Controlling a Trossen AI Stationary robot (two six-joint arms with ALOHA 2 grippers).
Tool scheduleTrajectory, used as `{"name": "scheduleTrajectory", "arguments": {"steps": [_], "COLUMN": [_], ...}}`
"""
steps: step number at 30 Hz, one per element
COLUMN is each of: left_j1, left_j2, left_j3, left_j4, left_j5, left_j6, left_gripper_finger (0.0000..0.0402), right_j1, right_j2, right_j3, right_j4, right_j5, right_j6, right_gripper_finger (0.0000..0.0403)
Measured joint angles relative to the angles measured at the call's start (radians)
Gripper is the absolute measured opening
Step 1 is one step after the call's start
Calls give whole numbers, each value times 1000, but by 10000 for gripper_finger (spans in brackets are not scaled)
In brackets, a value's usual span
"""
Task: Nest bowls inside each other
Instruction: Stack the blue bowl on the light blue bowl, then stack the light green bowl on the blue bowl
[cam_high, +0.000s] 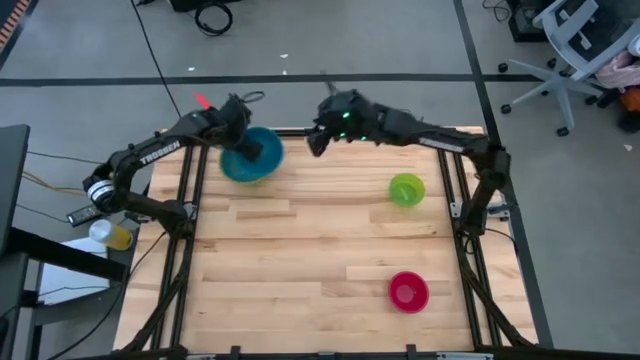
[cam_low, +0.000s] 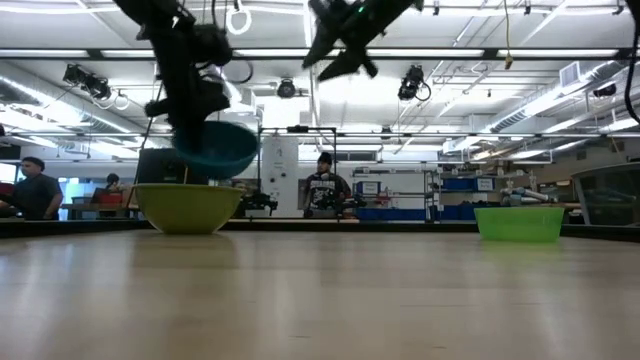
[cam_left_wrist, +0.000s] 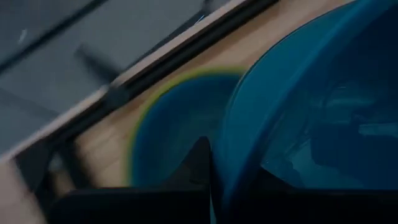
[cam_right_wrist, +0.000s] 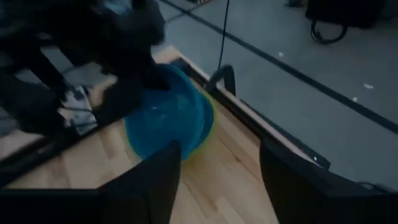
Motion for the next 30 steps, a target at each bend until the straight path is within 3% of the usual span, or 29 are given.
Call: {"name": "scheduleTrajectory", "arguments": {"steps": [5,13,18,24,30], "left_j1": [137,192,186,179,167], "left_j2": [41,147,197,174,91], "left_j3": [0,0,-1,0,0], "left_j4": [-43,-54,-77,-76,-82], "left_j5": [70,125,123,111,79], "left_j6": [3,-17,-37,-59,-91], "left_gripper_finger": [12,26,116,241,312], "right_j1": [-42,-77,-82,-75,-64], "right_j2": [-79,-93,-93,-109,-127], "right_j3": [1,-31,-169,-348,-435], "right_j4": [-98,-309,-271,-273,-349], "right_j5": [12,15,-47,-90,-88], "right_j6": [-4,-37,-15,44,110], "right_gripper_finger": [245,243,243,242,242]}}
